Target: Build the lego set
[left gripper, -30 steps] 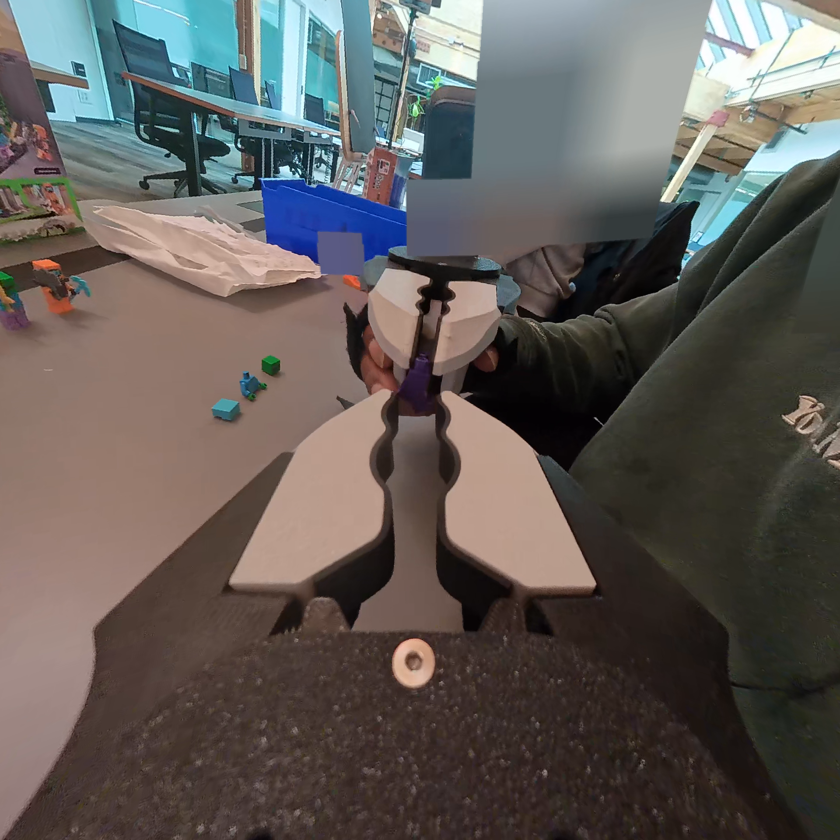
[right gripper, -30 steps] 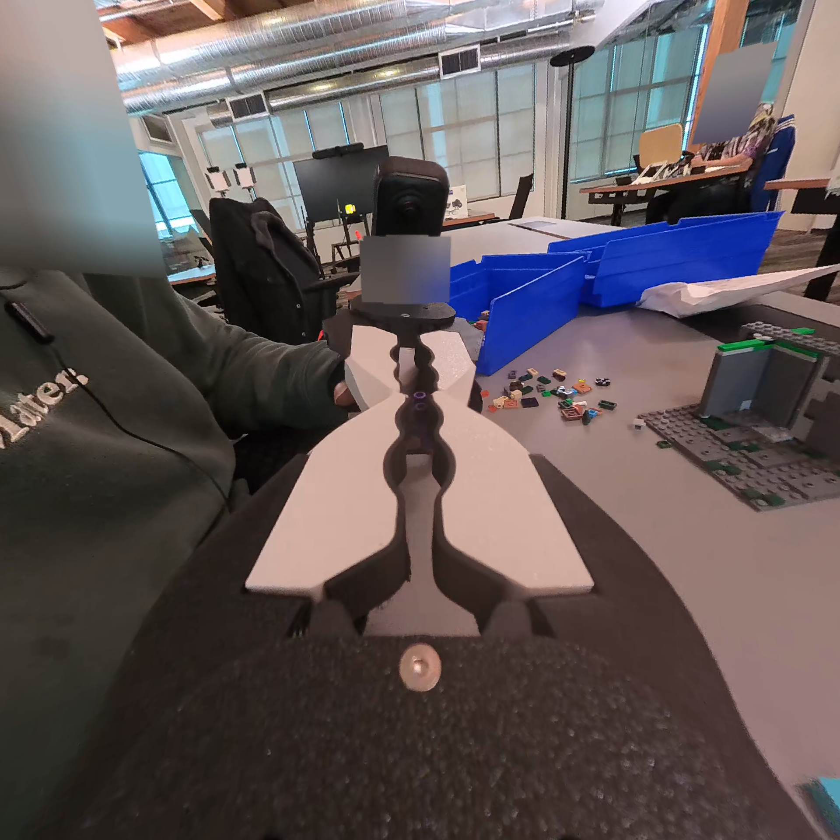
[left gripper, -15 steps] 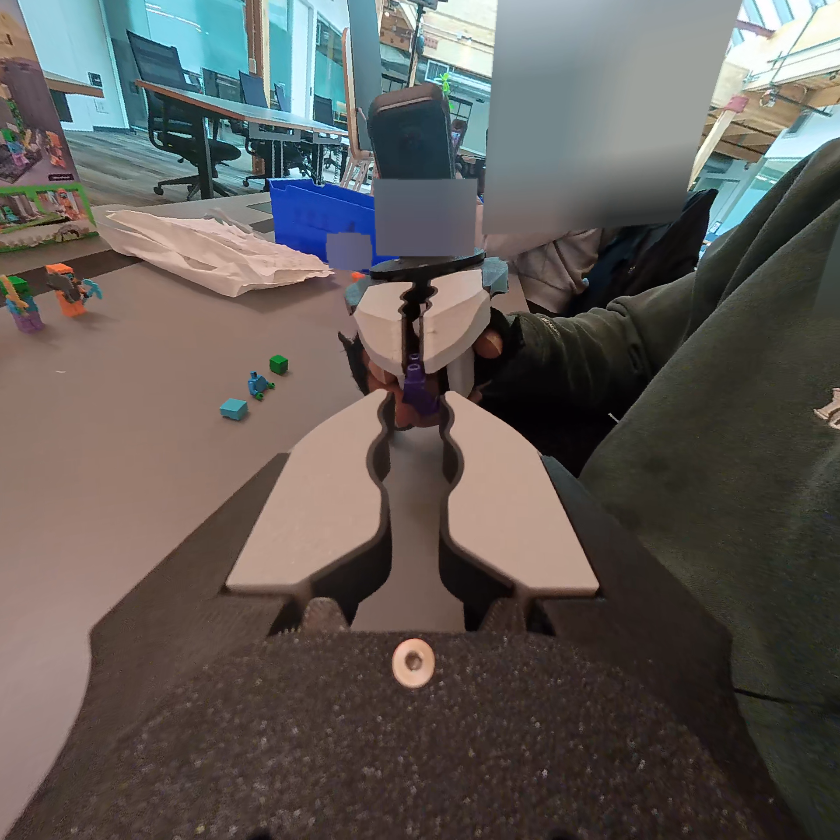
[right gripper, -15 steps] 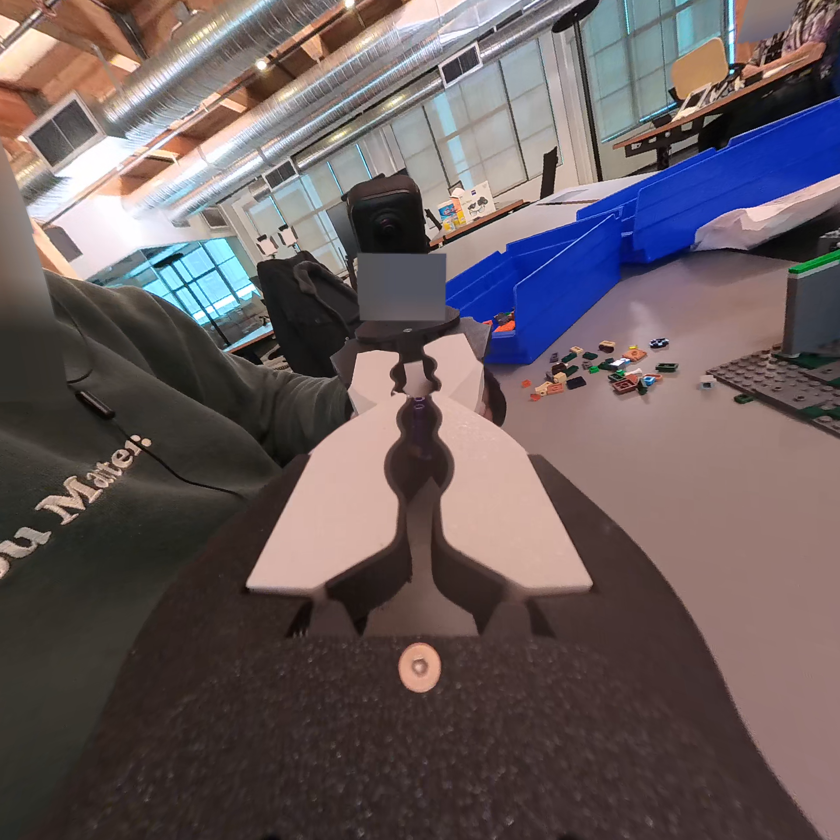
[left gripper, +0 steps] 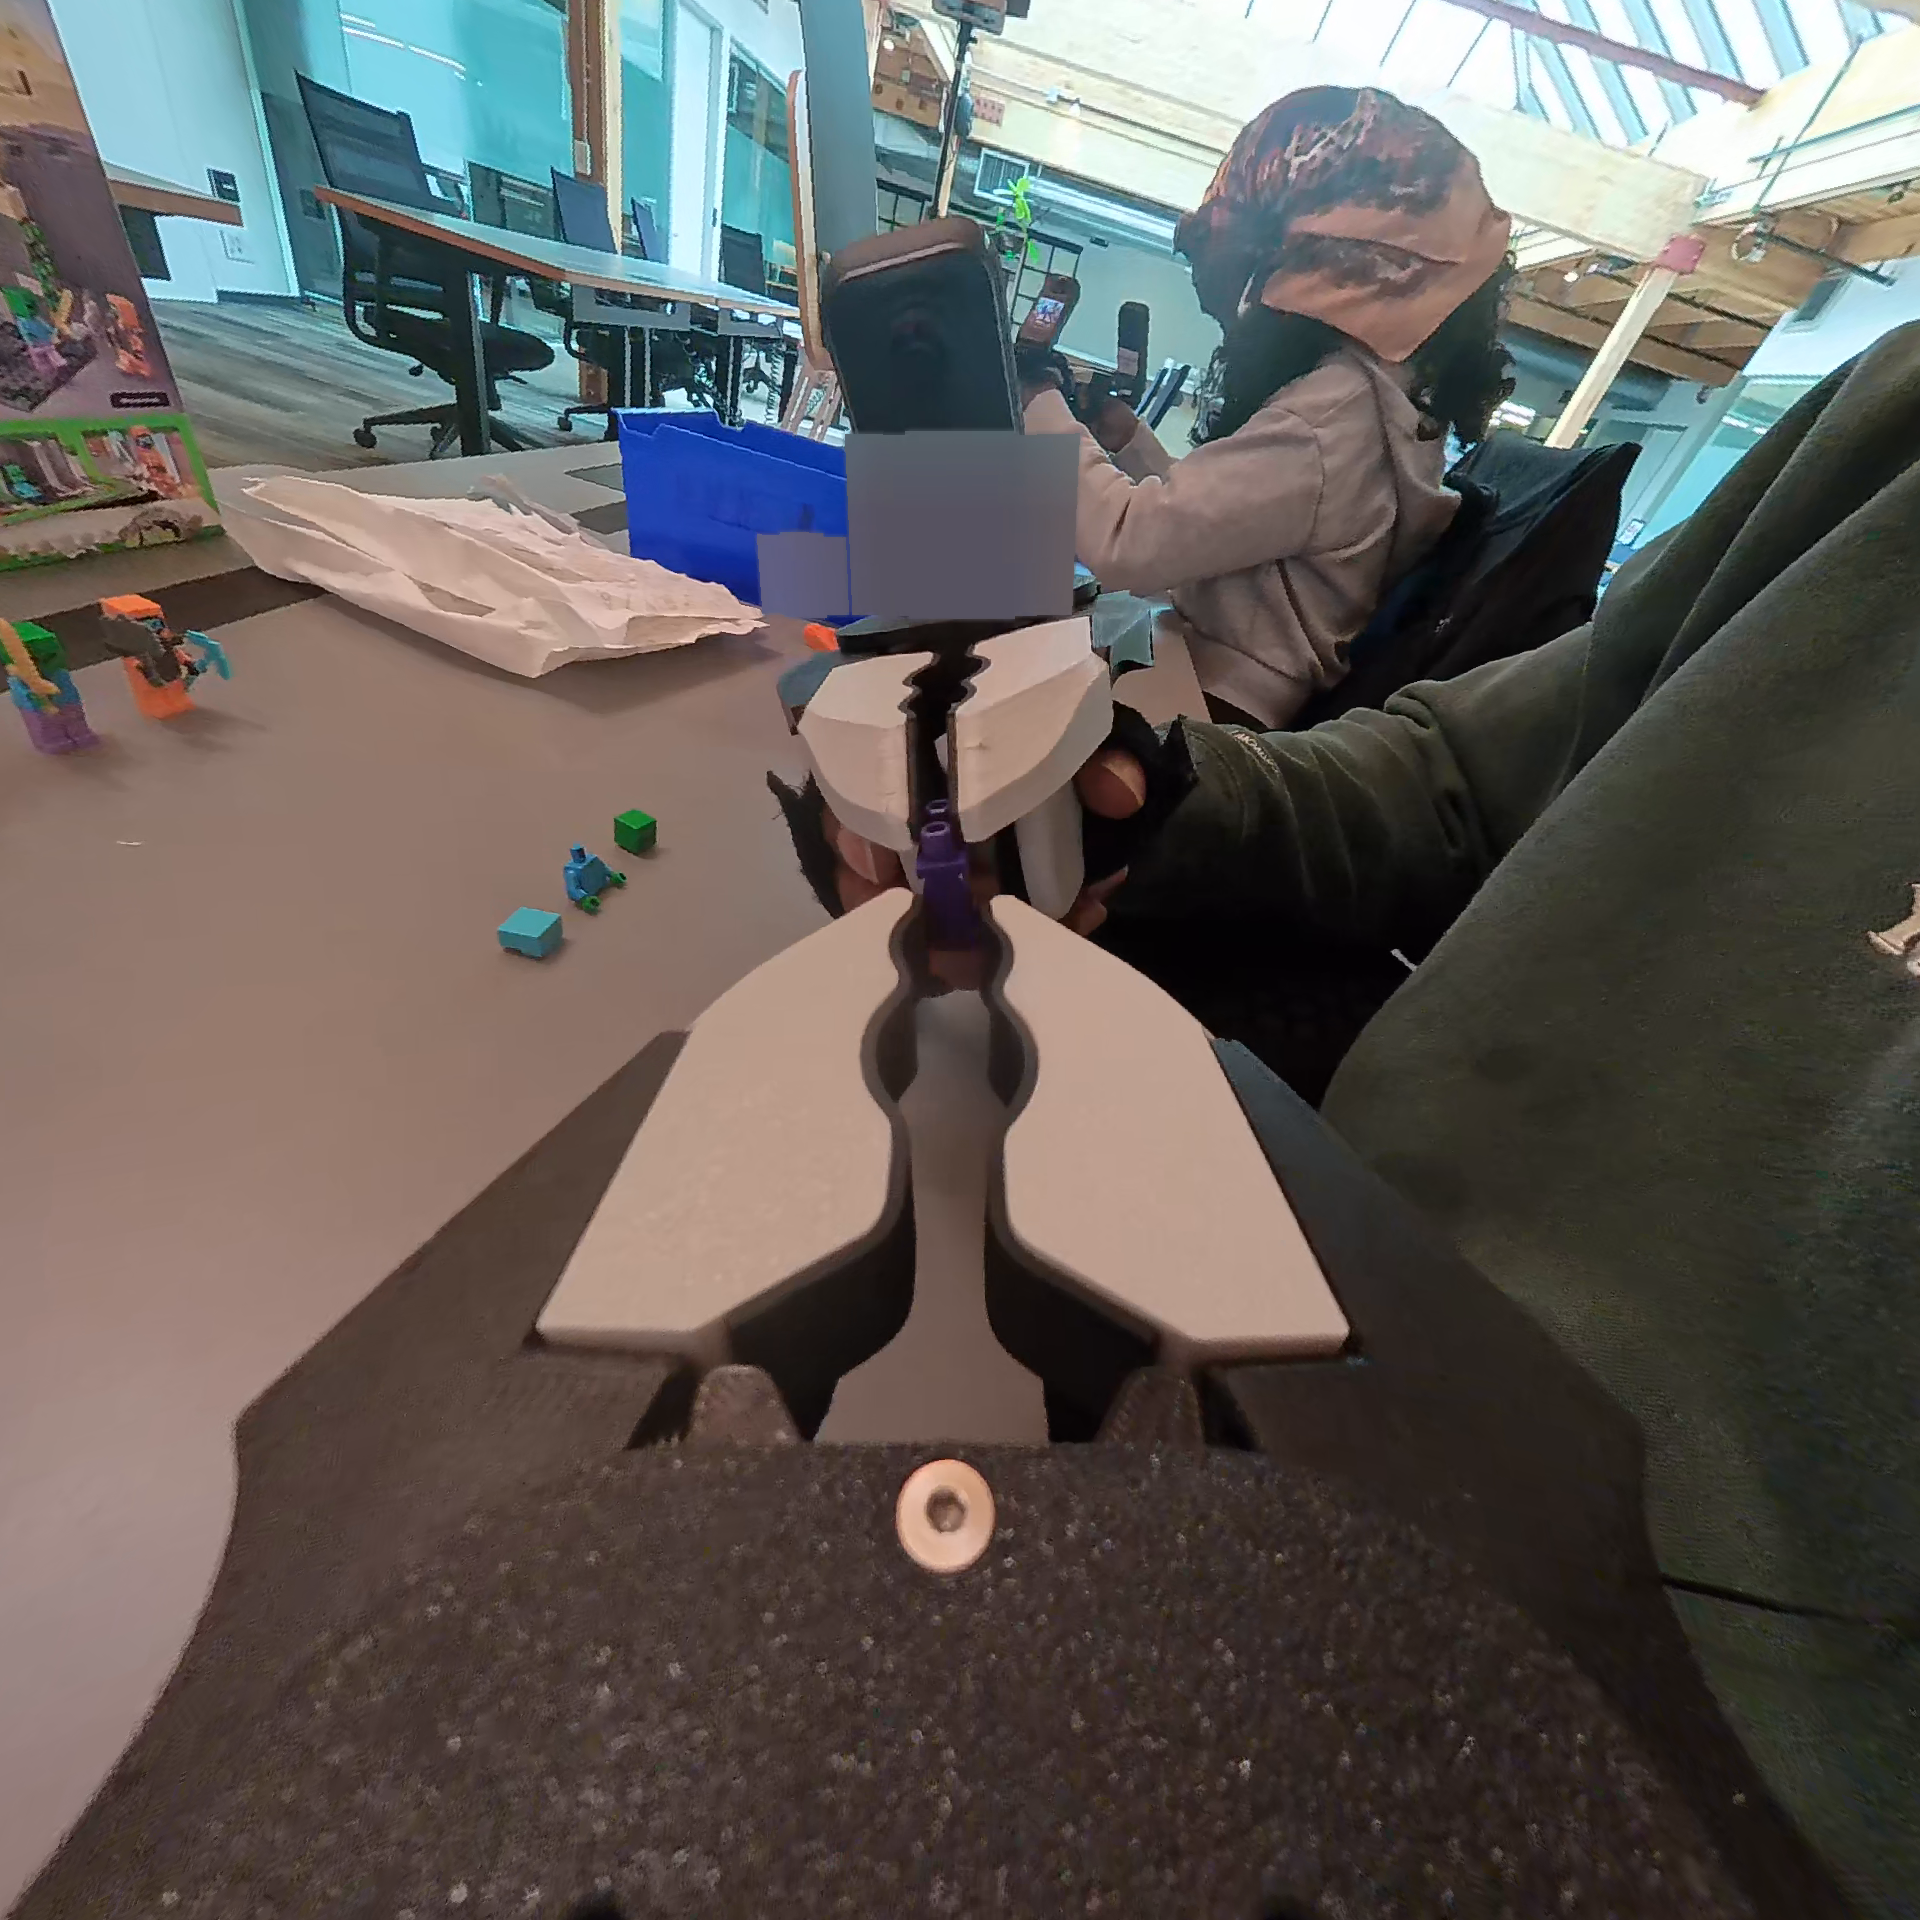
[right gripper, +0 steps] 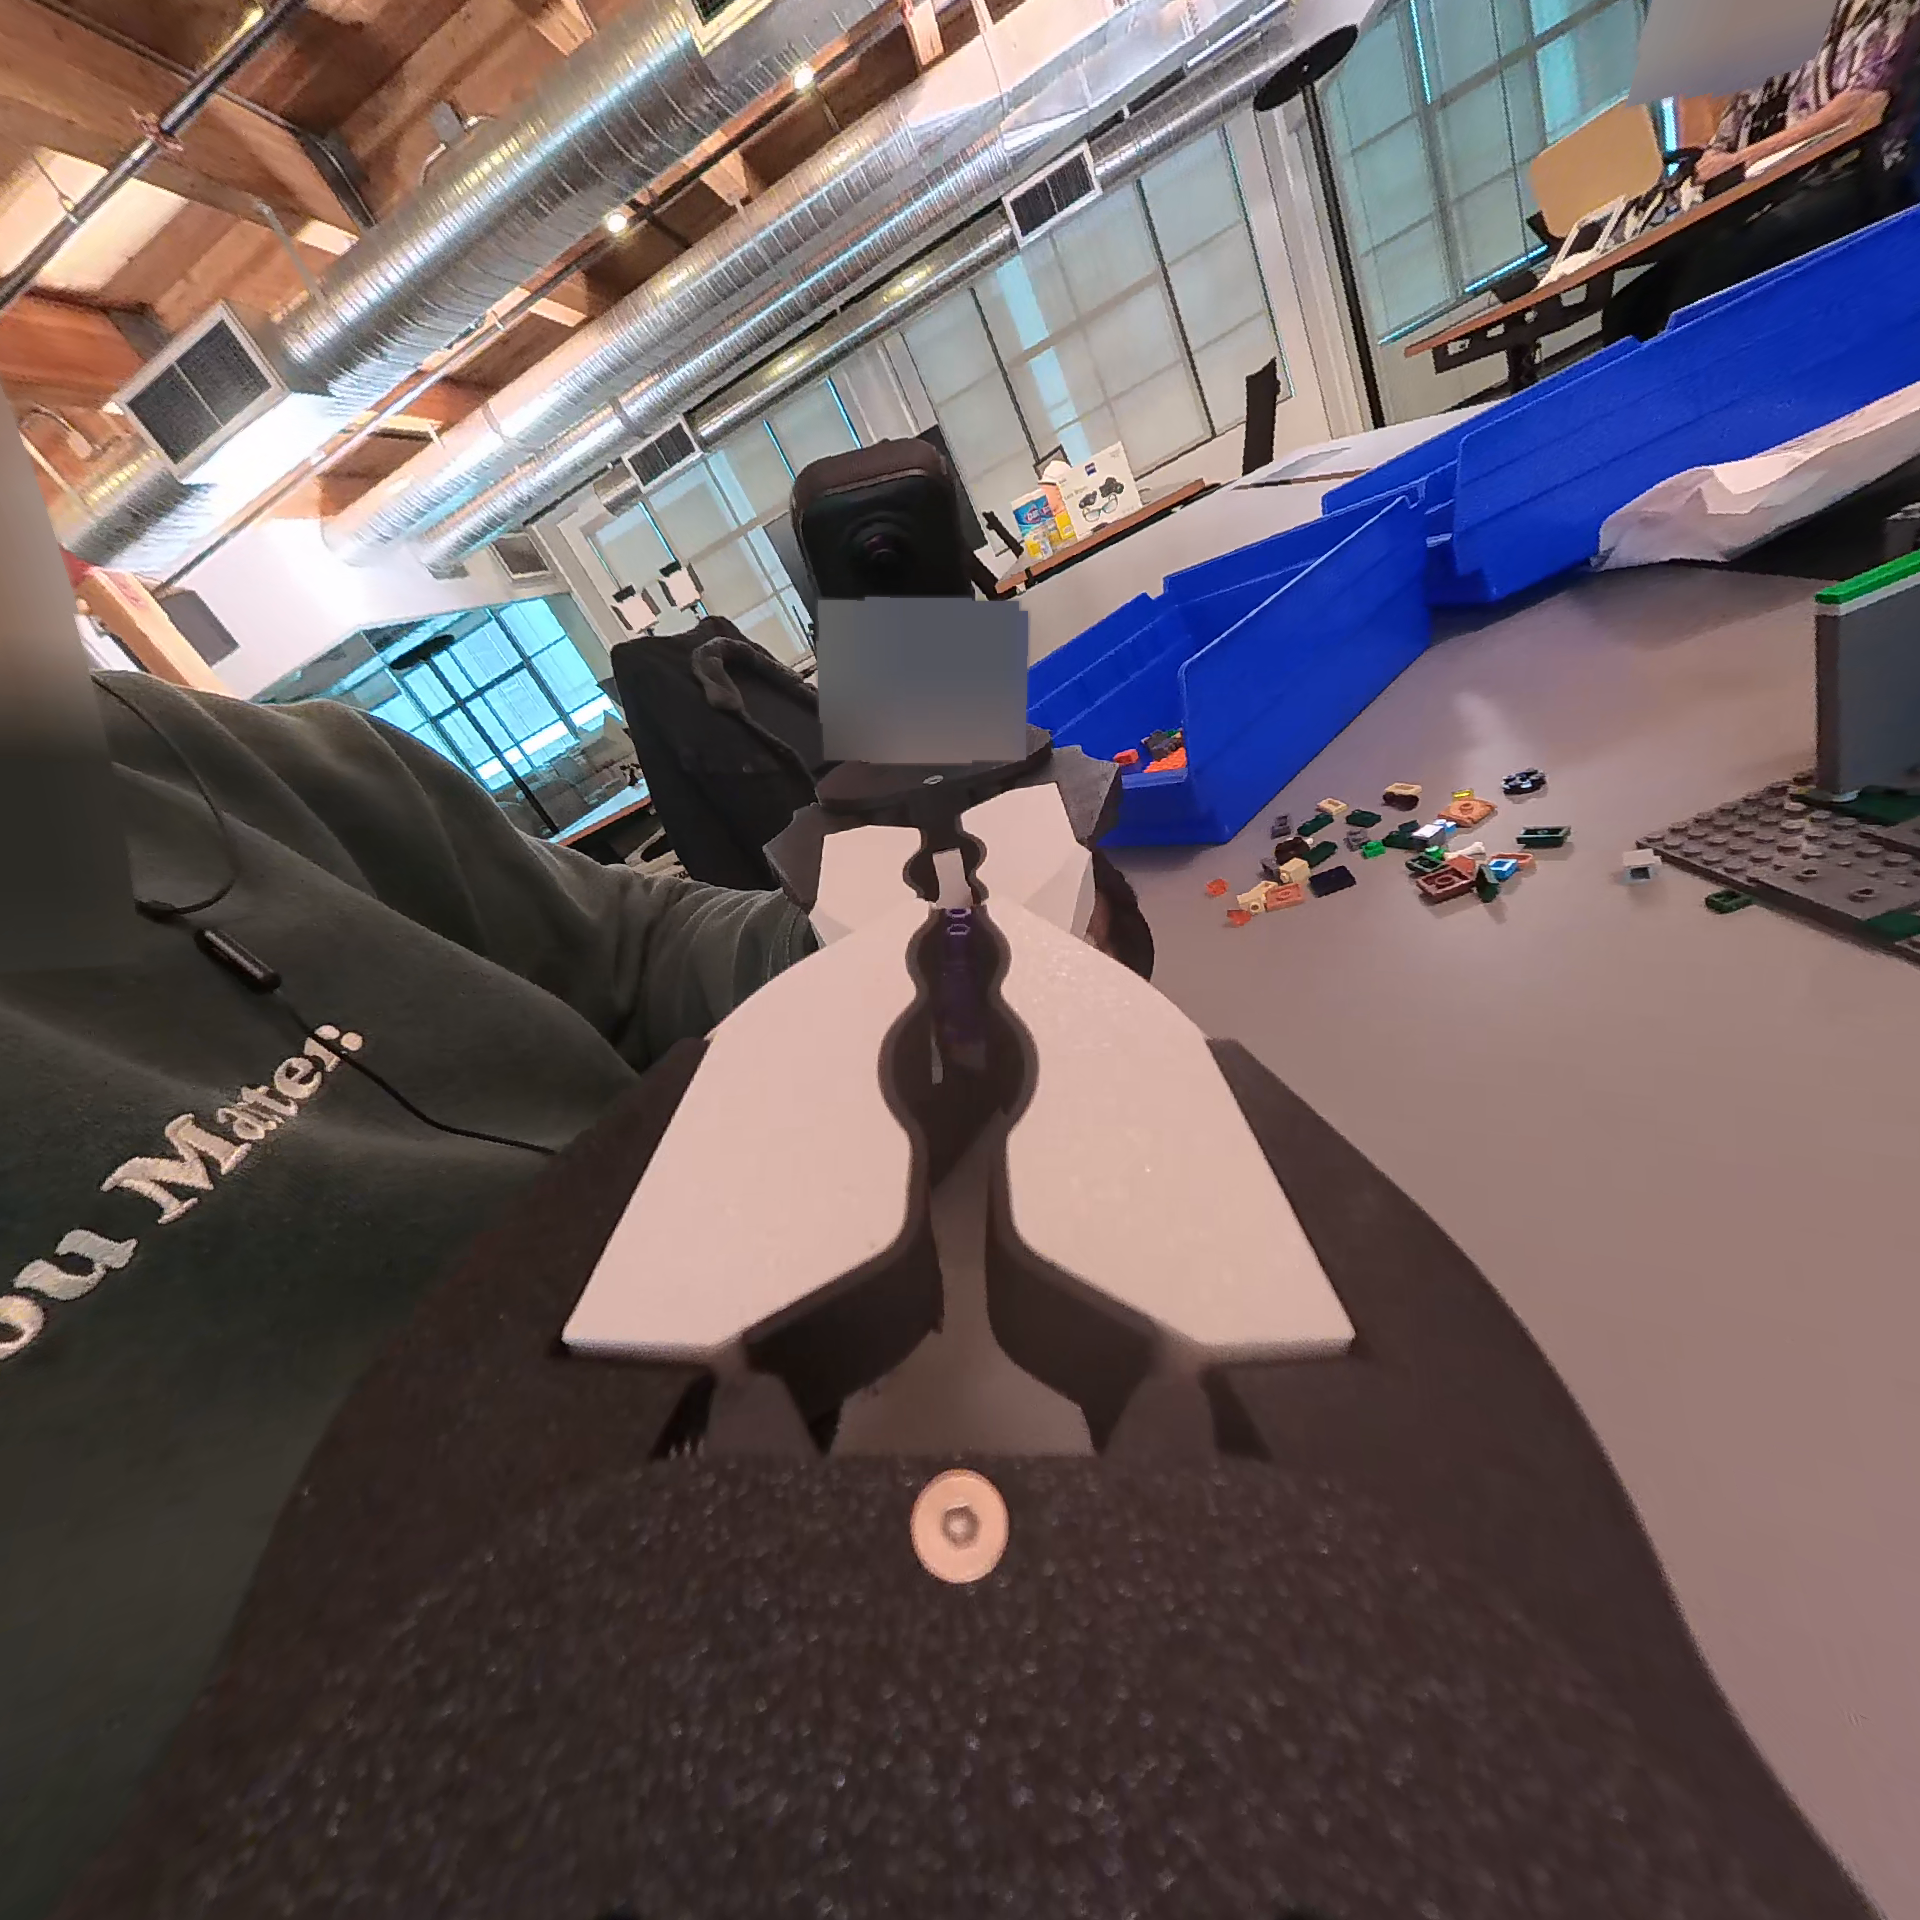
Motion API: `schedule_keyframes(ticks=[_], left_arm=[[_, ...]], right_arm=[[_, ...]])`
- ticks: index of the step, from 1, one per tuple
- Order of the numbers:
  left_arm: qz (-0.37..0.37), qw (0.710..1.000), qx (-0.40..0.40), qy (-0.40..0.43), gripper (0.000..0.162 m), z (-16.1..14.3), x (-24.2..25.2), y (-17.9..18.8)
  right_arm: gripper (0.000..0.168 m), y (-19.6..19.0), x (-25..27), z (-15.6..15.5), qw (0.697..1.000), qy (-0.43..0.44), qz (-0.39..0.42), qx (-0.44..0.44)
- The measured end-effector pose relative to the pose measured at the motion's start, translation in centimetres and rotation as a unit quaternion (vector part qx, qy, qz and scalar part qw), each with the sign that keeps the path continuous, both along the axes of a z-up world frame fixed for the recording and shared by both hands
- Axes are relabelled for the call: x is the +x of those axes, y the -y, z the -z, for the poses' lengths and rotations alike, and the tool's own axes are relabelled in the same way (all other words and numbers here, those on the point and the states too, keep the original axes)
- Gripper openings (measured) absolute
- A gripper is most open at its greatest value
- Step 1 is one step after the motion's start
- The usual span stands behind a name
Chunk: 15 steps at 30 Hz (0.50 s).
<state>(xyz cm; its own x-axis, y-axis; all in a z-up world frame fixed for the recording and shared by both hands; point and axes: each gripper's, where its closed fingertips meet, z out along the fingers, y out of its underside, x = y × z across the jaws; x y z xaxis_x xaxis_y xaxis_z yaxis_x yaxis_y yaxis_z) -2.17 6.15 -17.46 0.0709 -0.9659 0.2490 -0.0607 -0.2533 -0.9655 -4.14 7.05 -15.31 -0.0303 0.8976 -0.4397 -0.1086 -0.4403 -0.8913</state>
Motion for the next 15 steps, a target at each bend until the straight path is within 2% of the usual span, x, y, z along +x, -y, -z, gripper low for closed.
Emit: schedule_keyframes(ticks=[6,11,15], left_arm=[[0.017,0.999,-0.032,0.019,0.018,-0.12,0.13,0.32],[0.010,0.999,-0.037,0.025,0.009,-0.24,0.15,0.08],[0.007,1.000,-0.023,0.017,0.008,-0.22,0.13,0.18]], right_arm=[[0.004,0.10,-0.06,-0.14,1.000,-0.005,0.001,0.008],[0.004,0.26,-0.15,0.01,1.000,0.004,0.004,0.019],[0.004,0.32,-0.17,-0.02,0.999,0.006,0.008,0.030]])
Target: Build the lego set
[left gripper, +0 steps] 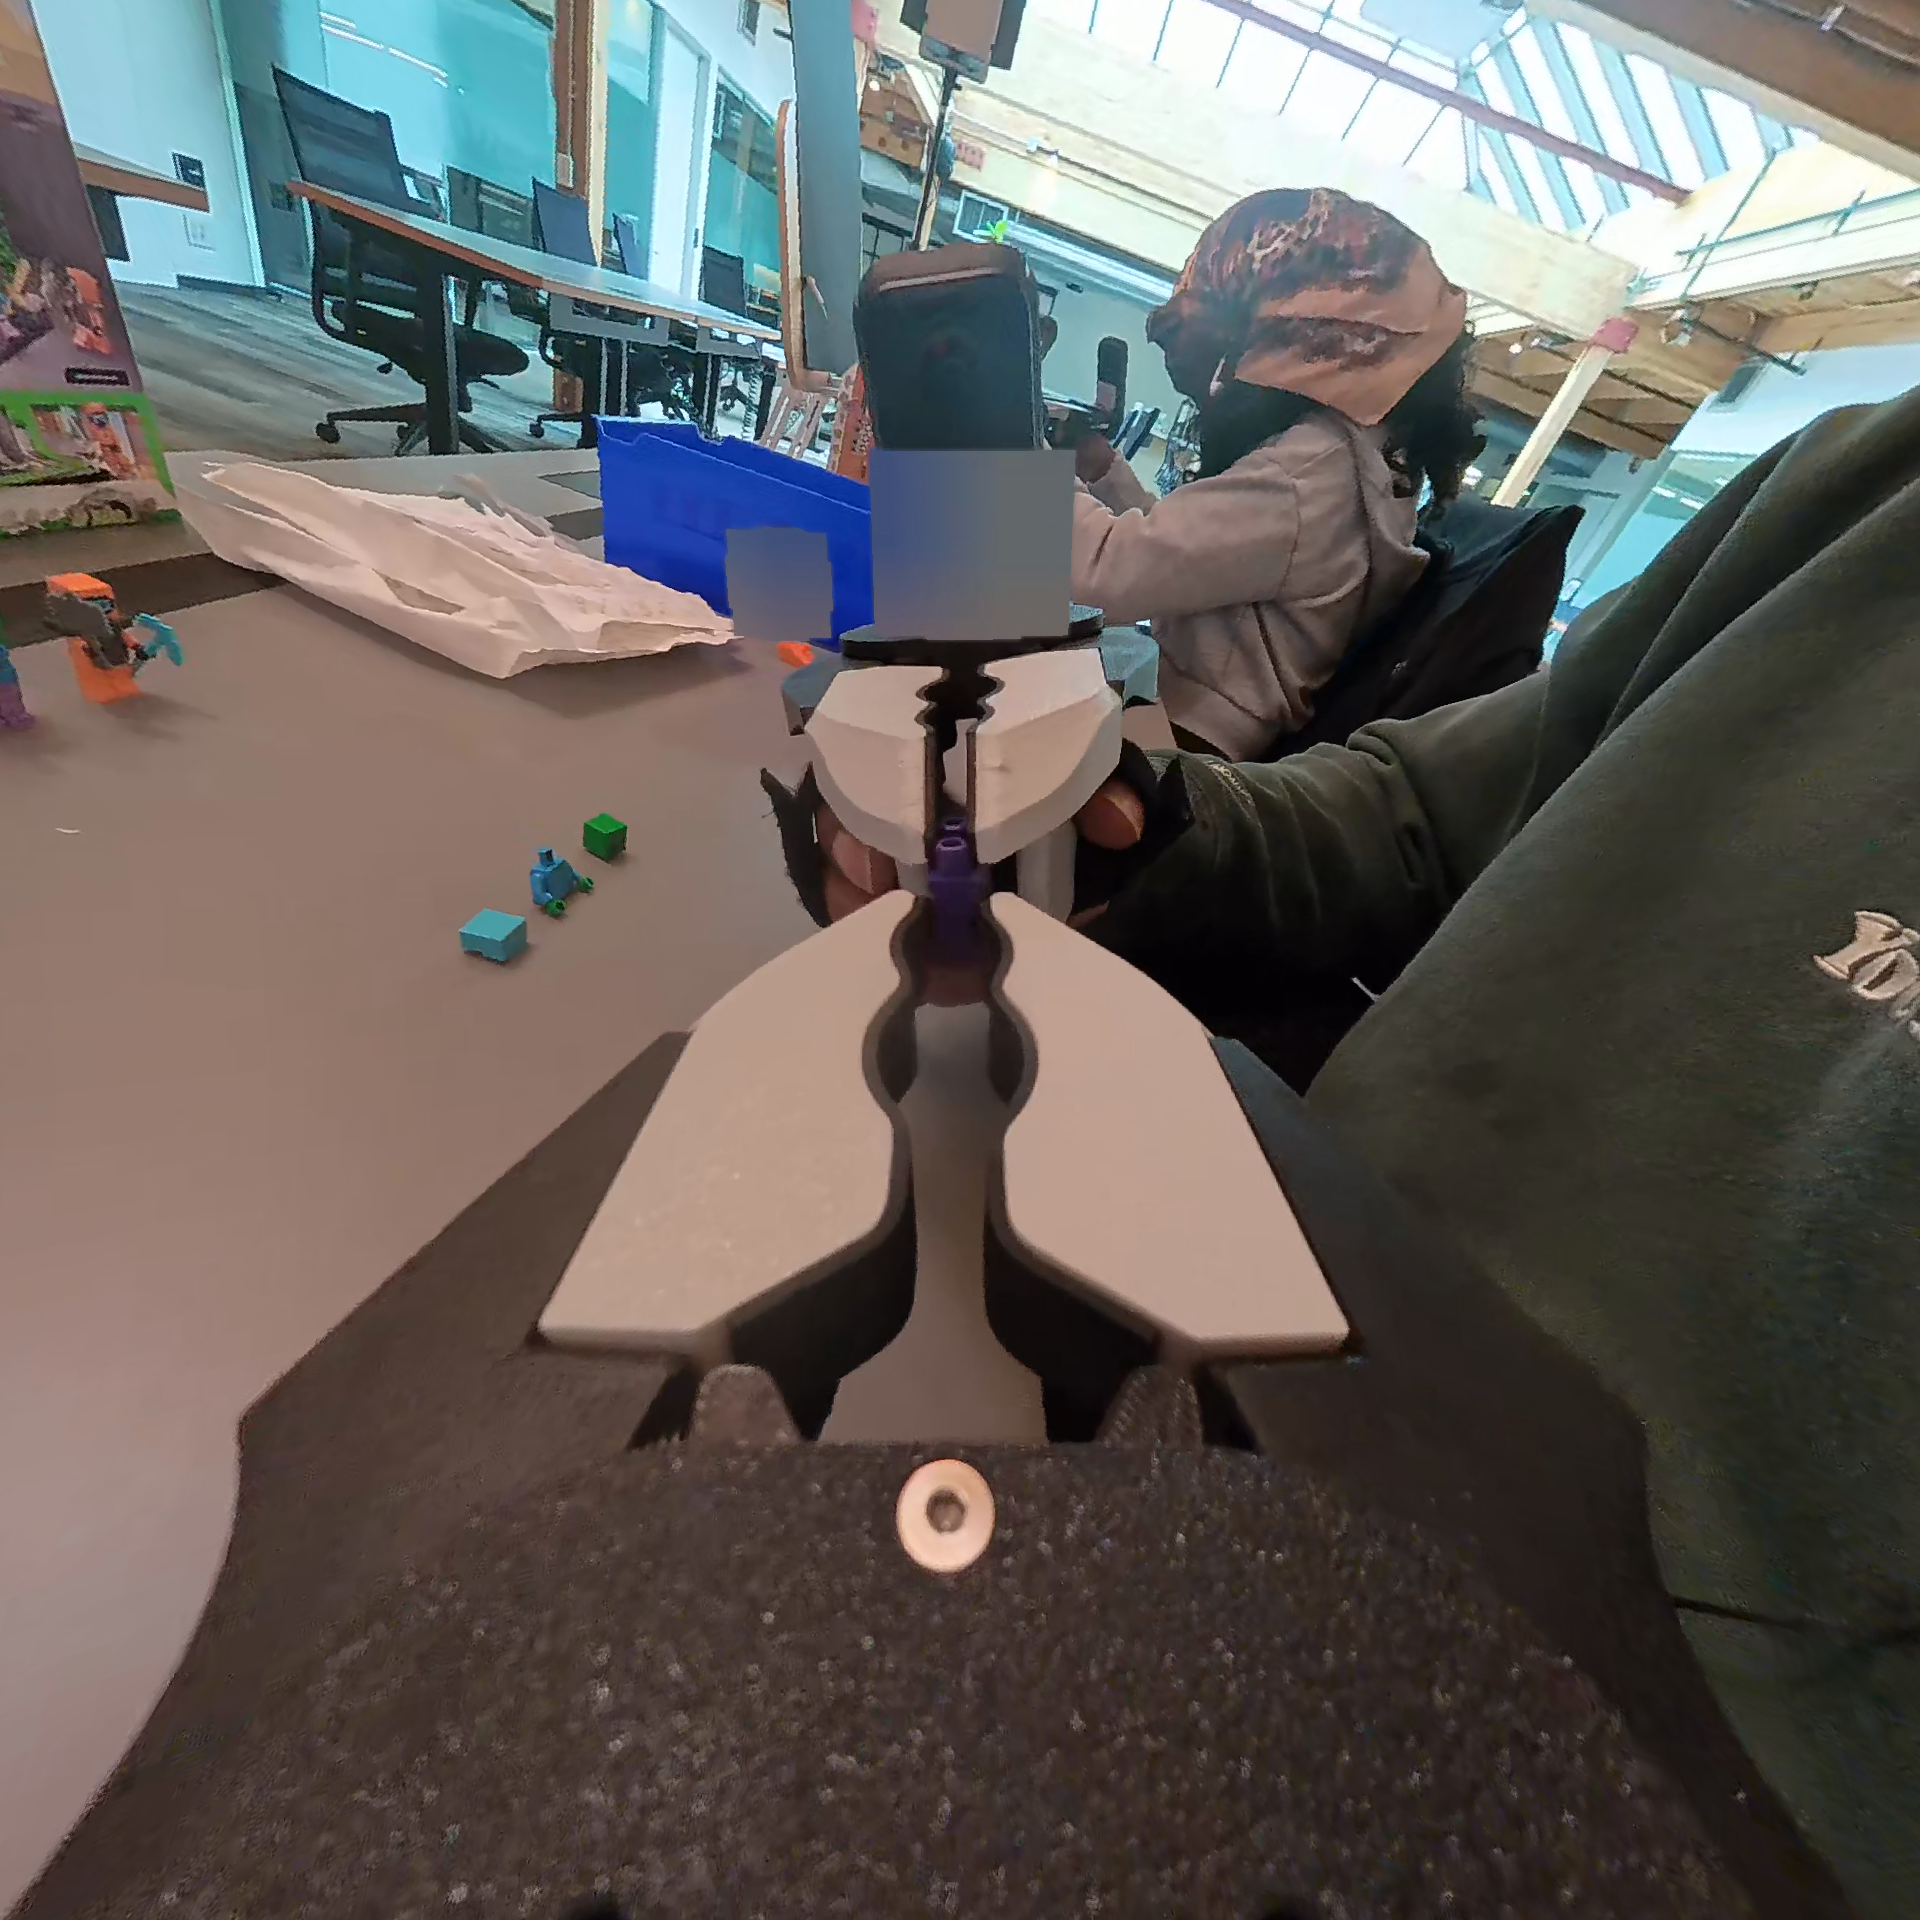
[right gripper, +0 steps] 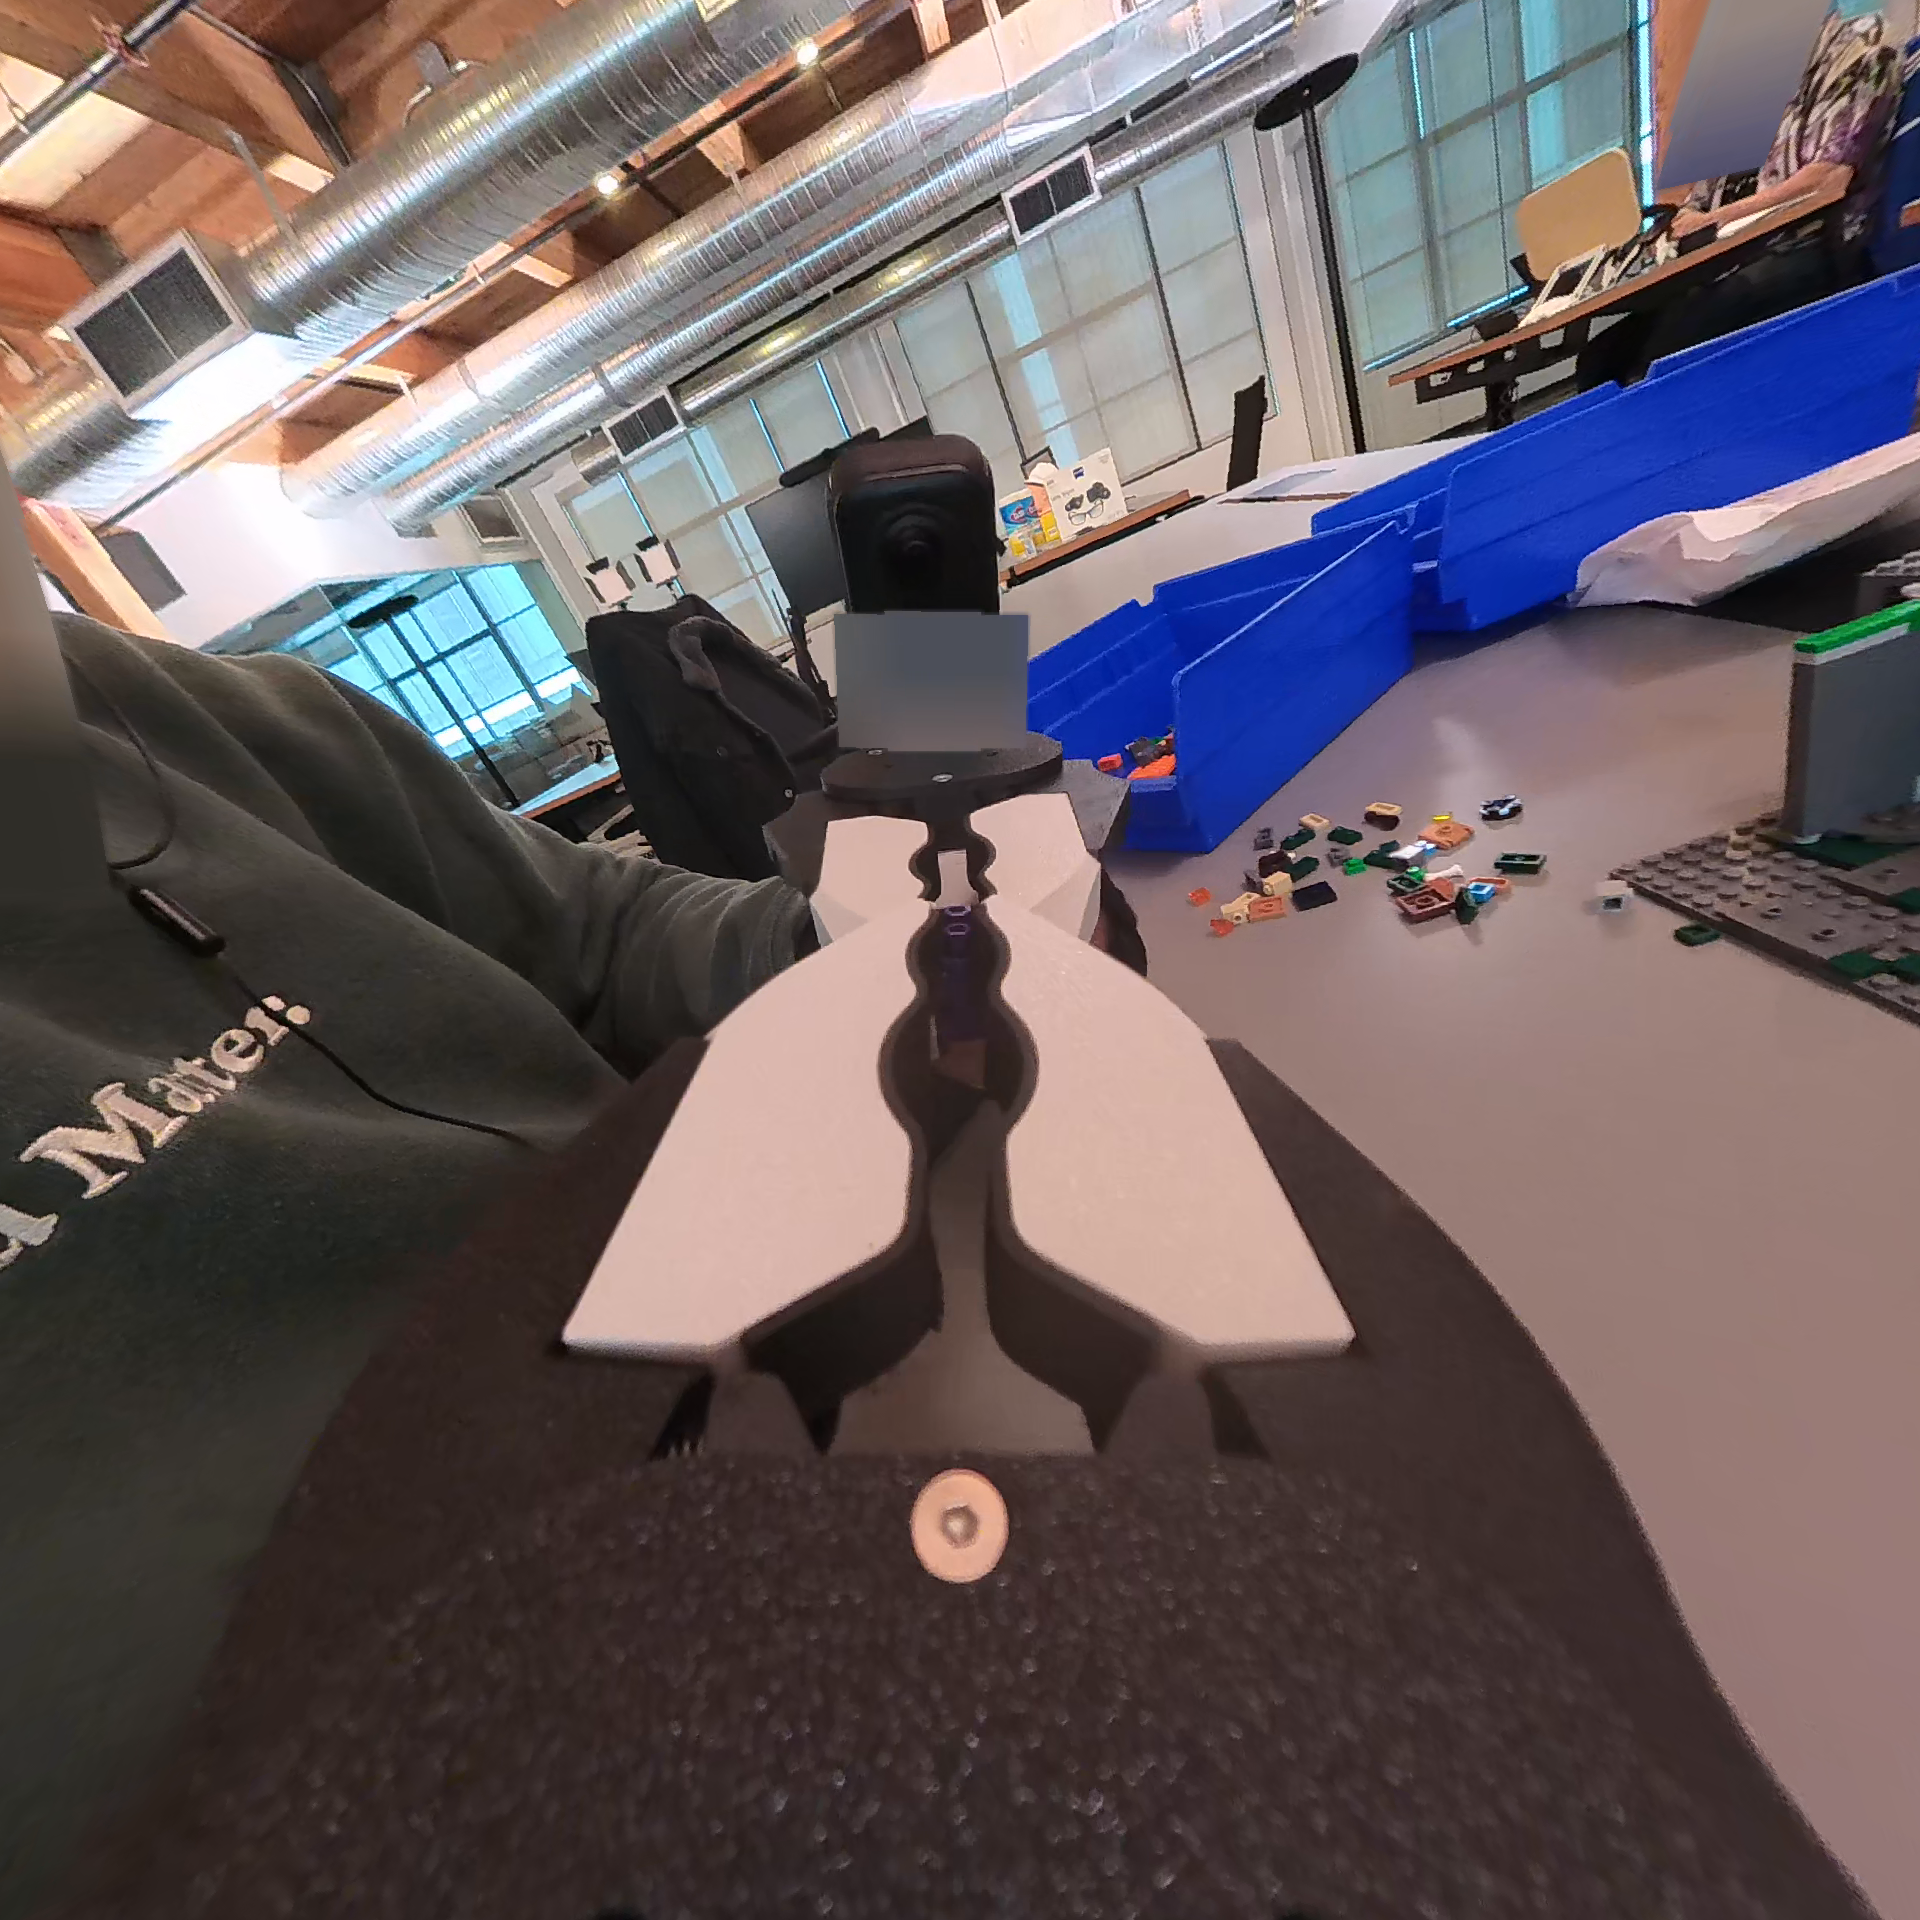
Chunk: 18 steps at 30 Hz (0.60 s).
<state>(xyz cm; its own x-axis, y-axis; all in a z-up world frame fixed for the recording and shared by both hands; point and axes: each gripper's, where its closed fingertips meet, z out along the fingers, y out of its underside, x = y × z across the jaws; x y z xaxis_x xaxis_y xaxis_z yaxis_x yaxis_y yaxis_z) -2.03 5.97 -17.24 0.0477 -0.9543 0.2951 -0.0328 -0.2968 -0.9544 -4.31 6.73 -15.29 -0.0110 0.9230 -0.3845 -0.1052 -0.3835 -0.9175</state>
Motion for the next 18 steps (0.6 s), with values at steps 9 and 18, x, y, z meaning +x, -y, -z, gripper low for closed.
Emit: schedule_keyframes(ticks=[9,18], left_arm=[[-0.012,0.999,0.050,-0.013,0.008,-0.24,-0.24,-0.05],[-0.012,0.996,0.082,-0.031,0.008,0.16,-0.51,-0.01]], right_arm=[[0.012,0.35,0.04,-0.02,0.997,0.032,0.014,0.066],[0.008,0.37,-0.20,0.67,0.993,0.063,0.026,0.095]])
